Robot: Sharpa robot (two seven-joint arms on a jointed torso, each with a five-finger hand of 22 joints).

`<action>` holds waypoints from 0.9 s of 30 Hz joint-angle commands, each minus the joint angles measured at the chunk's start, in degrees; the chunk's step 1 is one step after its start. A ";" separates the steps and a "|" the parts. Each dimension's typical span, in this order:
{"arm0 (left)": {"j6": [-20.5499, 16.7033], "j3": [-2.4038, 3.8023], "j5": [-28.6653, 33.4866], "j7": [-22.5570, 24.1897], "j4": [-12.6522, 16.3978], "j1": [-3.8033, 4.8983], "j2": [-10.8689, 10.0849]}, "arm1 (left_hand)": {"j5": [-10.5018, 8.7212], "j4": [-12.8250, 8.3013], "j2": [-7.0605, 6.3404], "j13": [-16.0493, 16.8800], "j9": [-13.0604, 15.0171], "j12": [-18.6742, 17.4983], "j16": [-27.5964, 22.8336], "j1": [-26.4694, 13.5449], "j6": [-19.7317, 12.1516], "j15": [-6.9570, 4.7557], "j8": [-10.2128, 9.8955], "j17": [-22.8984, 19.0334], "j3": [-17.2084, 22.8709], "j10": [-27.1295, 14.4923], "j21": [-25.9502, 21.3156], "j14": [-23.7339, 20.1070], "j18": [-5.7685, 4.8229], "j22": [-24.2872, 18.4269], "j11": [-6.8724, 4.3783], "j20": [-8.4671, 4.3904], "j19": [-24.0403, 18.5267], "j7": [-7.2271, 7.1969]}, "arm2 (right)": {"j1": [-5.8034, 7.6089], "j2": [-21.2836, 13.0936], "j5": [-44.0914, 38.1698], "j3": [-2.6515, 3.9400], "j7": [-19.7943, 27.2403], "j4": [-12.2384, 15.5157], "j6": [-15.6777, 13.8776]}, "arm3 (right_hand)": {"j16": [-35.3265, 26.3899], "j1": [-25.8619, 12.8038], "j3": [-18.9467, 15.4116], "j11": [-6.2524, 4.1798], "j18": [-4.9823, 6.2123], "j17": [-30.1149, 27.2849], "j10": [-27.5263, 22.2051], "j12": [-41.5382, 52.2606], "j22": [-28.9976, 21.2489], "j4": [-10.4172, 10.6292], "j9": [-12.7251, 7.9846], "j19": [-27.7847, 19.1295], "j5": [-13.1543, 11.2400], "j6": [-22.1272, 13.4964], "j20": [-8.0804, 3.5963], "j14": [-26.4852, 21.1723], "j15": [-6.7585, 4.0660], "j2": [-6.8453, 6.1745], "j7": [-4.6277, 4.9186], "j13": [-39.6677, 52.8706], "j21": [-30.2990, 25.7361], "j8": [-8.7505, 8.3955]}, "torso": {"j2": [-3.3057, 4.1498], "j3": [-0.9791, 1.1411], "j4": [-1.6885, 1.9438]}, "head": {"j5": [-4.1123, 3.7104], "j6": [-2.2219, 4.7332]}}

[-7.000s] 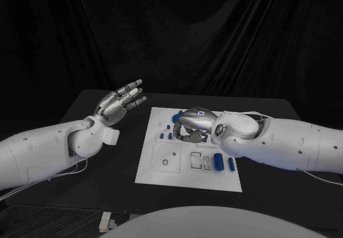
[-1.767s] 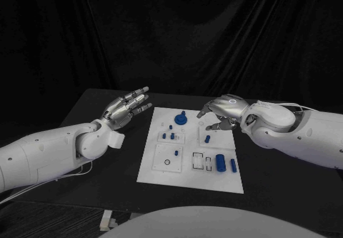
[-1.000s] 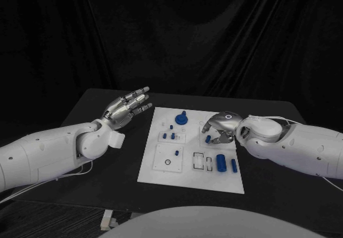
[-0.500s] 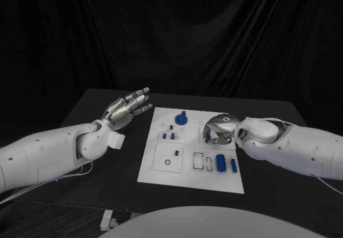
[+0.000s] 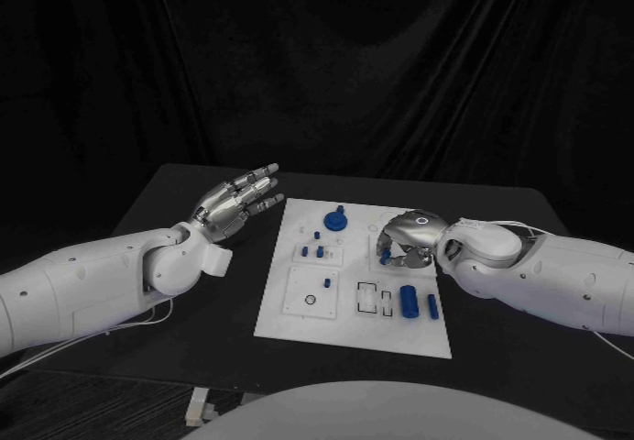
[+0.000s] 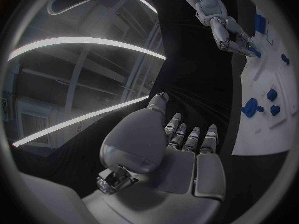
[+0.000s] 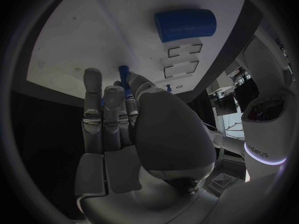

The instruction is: Assemble the parts on the task board

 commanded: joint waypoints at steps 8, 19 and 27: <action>0.75 0.06 0.31 0.06 -0.09 -0.17 0.20 | 0.43 -0.55 0.60 0.12 0.09 0.50 0.38 -0.14 0.35 0.22 0.38 0.08 0.23 0.08 0.01 0.00 0.47 0.05 0.47 0.03 0.07 0.25 | 3.91 -3.39 -0.06 0.05 -1.19 6.18 -7.08 | -0.21 0.55 0.66 -0.12 -0.52 -0.06 1.06 -0.59 2.85 -0.34 0.34 -0.20 -0.34 0.87 -0.52 -0.04 -0.51 -0.11 -0.02 0.10 0.69 0.45 | -0.04 -0.04 0.07 | 0.29 -0.01; -0.09 0.06 0.31 0.71 -0.30 -0.19 0.66 | 0.45 -0.80 0.43 0.12 0.09 0.63 0.12 -0.41 0.38 -0.34 0.48 0.00 0.28 0.11 -0.05 -0.11 0.52 -0.15 0.57 -0.32 0.00 0.32 | 7.95 -3.67 -1.86 0.05 -3.51 15.54 -2.10 | 0.99 0.78 1.25 -0.01 -0.70 1.16 1.09 -1.54 3.05 -0.86 0.49 -0.07 -0.46 0.39 -0.61 0.42 -0.50 -0.36 0.12 0.02 1.99 -0.03 | 0.02 -0.01 0.06 | 0.45 -0.01; -1.70 0.06 0.31 2.99 -0.21 -0.27 1.05 | 0.27 -0.71 0.13 0.00 -0.07 0.25 -0.81 -1.70 -1.21 -1.75 0.25 -0.27 -0.12 -0.43 -0.15 -0.37 0.54 -0.53 -0.68 -1.89 -0.14 -1.13 | 5.78 3.50 -3.76 0.05 -3.22 14.43 1.97 | 2.28 0.70 1.60 0.11 -0.90 2.37 1.11 -2.11 3.28 -1.11 0.54 0.20 -0.52 -0.05 -0.61 0.92 -0.44 -0.49 0.26 0.03 3.55 -0.45 | -0.01 -0.04 0.10 | 0.87 -0.01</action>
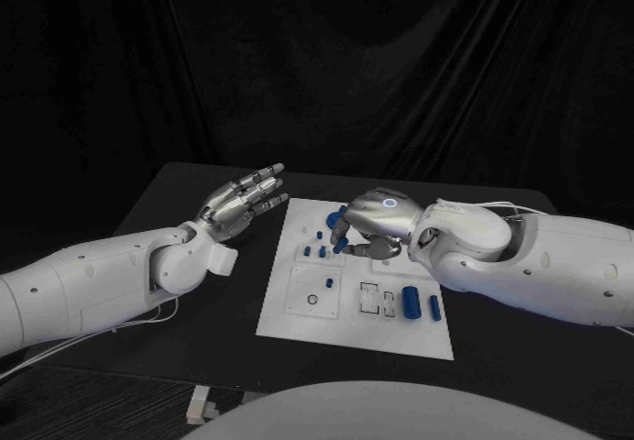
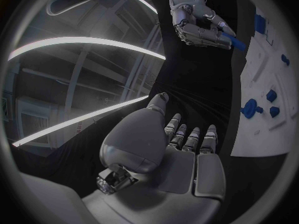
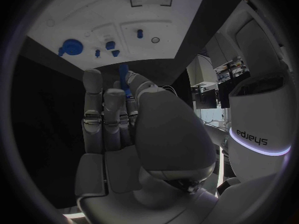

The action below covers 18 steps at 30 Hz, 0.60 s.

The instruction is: Assemble the parts on the task board

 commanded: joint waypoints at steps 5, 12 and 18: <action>-1.59 0.06 0.31 4.16 0.23 -0.09 0.35 | -0.47 1.27 -0.62 -0.16 -0.24 -0.24 -0.87 -2.46 -1.49 -1.50 -0.16 -0.32 -1.92 -0.27 -0.21 -0.12 0.54 -0.36 -0.67 -1.66 -0.02 -0.87 | -3.86 6.51 -3.55 -0.01 -0.78 -4.25 2.88 | 0.71 0.41 0.55 0.19 -0.99 0.59 0.31 -0.51 3.40 -0.04 0.06 0.28 -0.30 -0.61 -0.20 0.62 0.00 -0.24 0.12 0.03 1.13 -0.62 | 0.19 0.10 -0.01 | 0.24 -0.01; -2.10 0.06 -1.62 5.56 0.22 -0.10 0.46 | -2.48 4.06 -0.89 -0.26 -0.46 -0.63 -0.87 -3.25 -3.04 -2.81 -0.77 -0.32 -3.50 -0.51 -0.32 -0.12 0.56 -0.70 -1.11 -2.97 -0.13 -2.05 | -7.01 10.58 -5.23 -0.01 -0.62 -7.94 3.13 | 1.72 0.10 0.83 0.27 -1.15 1.54 0.53 -0.91 3.56 -0.20 0.03 0.40 -0.26 -1.22 -0.16 0.84 0.08 -0.48 0.27 0.08 2.39 -1.17 | 0.03 0.04 0.13 | 0.37 -0.01; -1.95 0.06 -3.15 5.90 0.00 -0.12 0.56 | -2.13 4.27 -0.70 -0.29 -0.48 -0.76 -0.87 -2.93 -3.25 -2.58 -0.87 -0.32 -3.44 -0.58 -0.32 -0.12 0.52 -0.69 -1.07 -2.93 -0.13 -2.02 | -8.54 11.96 -5.60 0.00 -0.71 -9.33 3.75 | 1.87 -0.01 0.93 0.27 -1.18 1.66 0.68 -0.99 3.59 -0.25 0.02 0.40 -0.35 -1.42 -0.15 0.84 0.09 -0.53 0.31 0.11 2.67 -1.35 | 0.19 0.02 -0.05 | 0.67 -0.01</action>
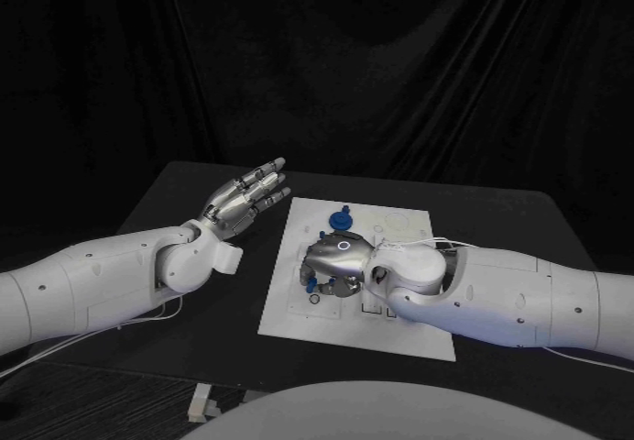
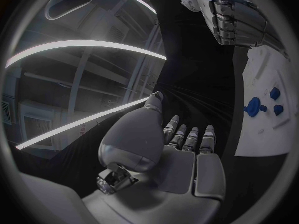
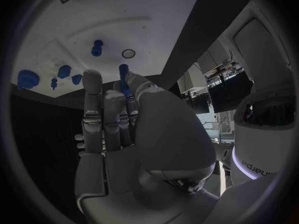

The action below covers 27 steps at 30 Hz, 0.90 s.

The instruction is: Assemble the parts on the task board

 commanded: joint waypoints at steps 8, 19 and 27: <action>-0.29 0.06 -2.34 4.00 -0.36 -0.30 0.40 | 0.06 0.49 0.32 -0.07 -0.06 -0.31 -0.33 -0.06 -0.43 -0.14 -0.20 -0.05 0.06 -0.22 -0.32 -0.02 0.50 -0.06 -0.27 -0.10 -0.02 0.04 | -0.99 0.35 -1.90 0.05 -1.01 -0.83 2.05 | 0.56 0.02 0.48 0.02 -1.18 0.30 0.61 -0.24 3.55 -0.10 -0.06 0.39 -0.13 -0.40 -0.16 0.37 -0.03 -0.53 0.02 0.10 0.38 -0.46 | 0.06 -0.05 0.03 | -0.17 -0.01; 0.03 0.06 -2.41 3.69 -0.64 -0.67 0.51 | 0.46 0.54 0.53 -0.08 -0.02 -0.38 -0.33 0.56 -0.28 0.31 -0.19 -0.05 0.20 -0.30 -0.30 -0.02 0.45 0.00 -0.35 0.29 0.00 0.21 | -1.12 -0.24 -1.92 0.05 -1.40 -0.41 3.71 | 0.47 -0.02 0.53 0.03 -1.17 0.20 0.68 -0.29 3.54 -0.14 -0.05 0.35 -0.13 -0.44 -0.16 0.32 -0.02 -0.56 0.05 0.11 0.35 -0.53 | -0.09 -0.08 -0.15 | 0.11 -0.01; 0.39 0.07 -2.42 3.34 -0.93 -0.86 0.77 | 0.75 0.38 0.65 -0.06 0.02 -0.29 -0.33 1.16 -0.06 0.78 -0.12 -0.05 0.33 -0.32 -0.28 -0.02 0.43 0.05 -0.34 0.71 0.01 0.40 | -1.25 -0.68 -1.92 0.05 -1.69 -0.01 5.08 | 0.32 -0.01 0.61 0.03 -1.15 0.05 0.73 -0.34 3.51 -0.22 -0.04 0.29 -0.12 -0.49 -0.15 0.23 -0.02 -0.59 0.06 0.12 0.24 -0.59 | -0.04 0.01 -0.13 | -0.01 -0.01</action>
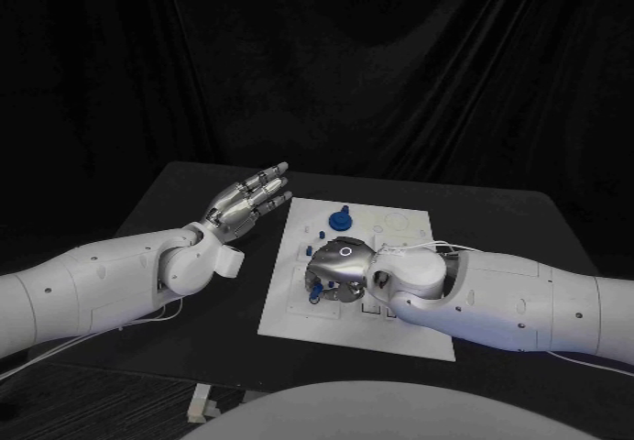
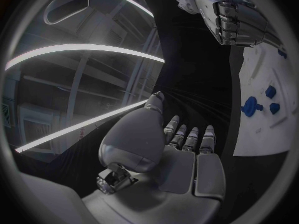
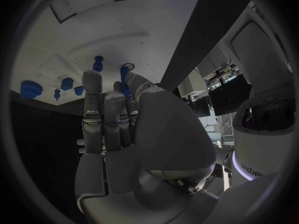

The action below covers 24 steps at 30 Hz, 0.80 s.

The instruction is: Assemble the parts on the task board

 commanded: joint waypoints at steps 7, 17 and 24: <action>0.76 0.06 -0.19 2.59 -0.32 -0.29 0.37 | 0.46 0.07 0.14 -0.09 0.01 -0.36 -0.35 0.88 -0.07 0.63 -0.11 -0.08 0.31 -0.13 -0.28 -0.02 0.41 0.05 -0.13 0.45 0.01 0.54 | -0.77 -0.22 -0.68 -0.12 -1.44 0.15 2.31 | -0.02 -0.06 0.56 -0.06 -1.13 -0.19 0.65 0.11 3.50 -0.15 -0.02 0.19 0.07 -0.55 -0.15 0.13 -0.02 -0.58 0.08 0.16 -0.22 -0.47 | 0.05 -0.01 -0.02 | -0.02 -0.01; 1.10 0.06 -0.19 1.87 -0.60 -0.46 0.46 | 0.59 -0.11 0.24 -0.10 0.04 -0.44 -0.35 1.18 0.06 0.86 -0.07 -0.08 0.44 -0.19 -0.26 -0.02 0.39 0.09 -0.14 0.64 0.02 0.72 | -1.58 0.05 -0.68 -0.12 -1.36 -0.06 2.09 | -0.01 -0.04 0.67 -0.12 -1.12 -0.18 0.91 0.14 3.50 -0.28 0.00 0.12 0.07 -0.56 -0.16 0.05 -0.05 -0.56 0.07 0.21 -0.11 -0.54 | 0.03 0.01 -0.01 | 0.13 -0.01; 1.41 0.06 -0.19 1.24 -0.86 -0.55 0.57 | 0.65 -0.24 0.32 -0.11 0.05 -0.49 -0.35 1.39 0.16 1.21 -0.03 -0.08 0.53 -0.23 -0.25 -0.02 0.36 0.11 -0.17 0.87 0.03 0.81 | -1.70 0.06 -0.68 -0.12 -1.59 -0.22 2.18 | -0.24 -0.27 0.76 -0.06 -1.08 -0.39 0.96 -0.02 3.43 -0.38 0.00 -0.08 0.00 -0.80 -0.16 -0.15 -0.03 -0.66 0.15 0.21 -0.33 -0.78 | 0.05 0.01 0.01 | -0.02 -0.01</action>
